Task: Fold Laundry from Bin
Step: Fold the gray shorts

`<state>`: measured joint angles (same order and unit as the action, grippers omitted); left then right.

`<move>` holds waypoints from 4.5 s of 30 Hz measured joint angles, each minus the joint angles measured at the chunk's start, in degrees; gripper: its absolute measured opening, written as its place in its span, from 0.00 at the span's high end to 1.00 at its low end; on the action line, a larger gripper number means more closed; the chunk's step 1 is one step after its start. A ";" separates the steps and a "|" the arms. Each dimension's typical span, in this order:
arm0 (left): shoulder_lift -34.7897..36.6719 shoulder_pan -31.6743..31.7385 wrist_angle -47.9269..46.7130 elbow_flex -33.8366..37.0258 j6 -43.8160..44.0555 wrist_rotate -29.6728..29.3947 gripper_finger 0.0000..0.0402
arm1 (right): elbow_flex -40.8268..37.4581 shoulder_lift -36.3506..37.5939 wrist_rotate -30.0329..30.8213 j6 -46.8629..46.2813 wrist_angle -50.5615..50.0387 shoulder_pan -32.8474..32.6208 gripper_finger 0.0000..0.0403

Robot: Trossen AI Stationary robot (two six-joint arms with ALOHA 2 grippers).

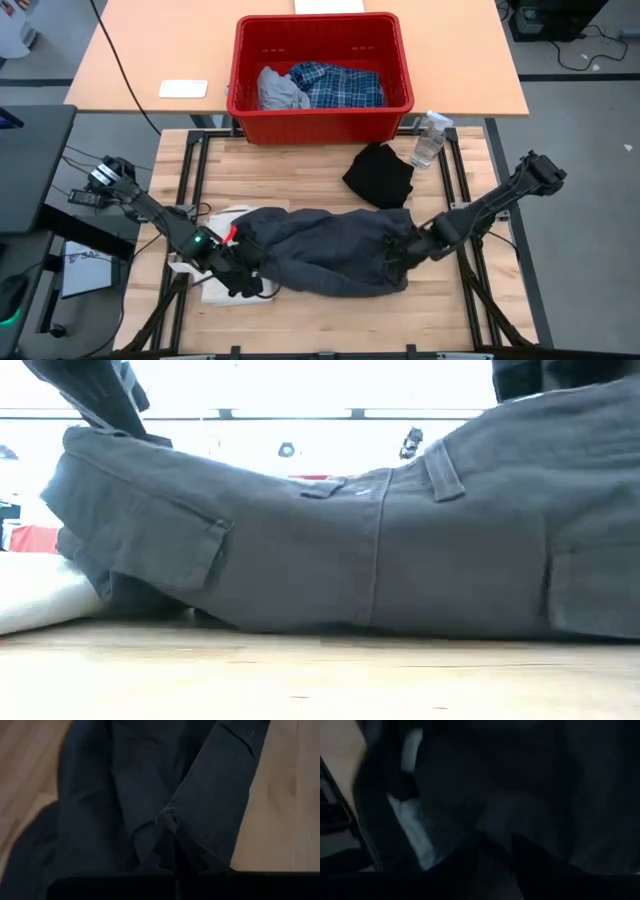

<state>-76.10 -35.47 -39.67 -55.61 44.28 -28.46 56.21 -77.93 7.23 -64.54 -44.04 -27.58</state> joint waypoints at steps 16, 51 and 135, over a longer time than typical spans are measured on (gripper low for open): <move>-0.25 0.03 -2.46 0.00 6.75 0.28 1.00 | -0.90 10.76 0.51 14.47 8.20 -15.31 0.27; 1.94 1.12 -1.97 0.00 8.33 2.37 1.00 | -0.35 -11.80 11.36 12.45 17.90 -19.89 0.95; 2.21 34.43 35.81 -33.27 -84.82 45.39 0.99 | 49.71 -3.32 -25.11 117.79 8.41 14.49 0.95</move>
<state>-73.90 -1.03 -3.86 -88.88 -40.54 16.93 105.92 -81.25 -17.88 53.24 -35.63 -13.09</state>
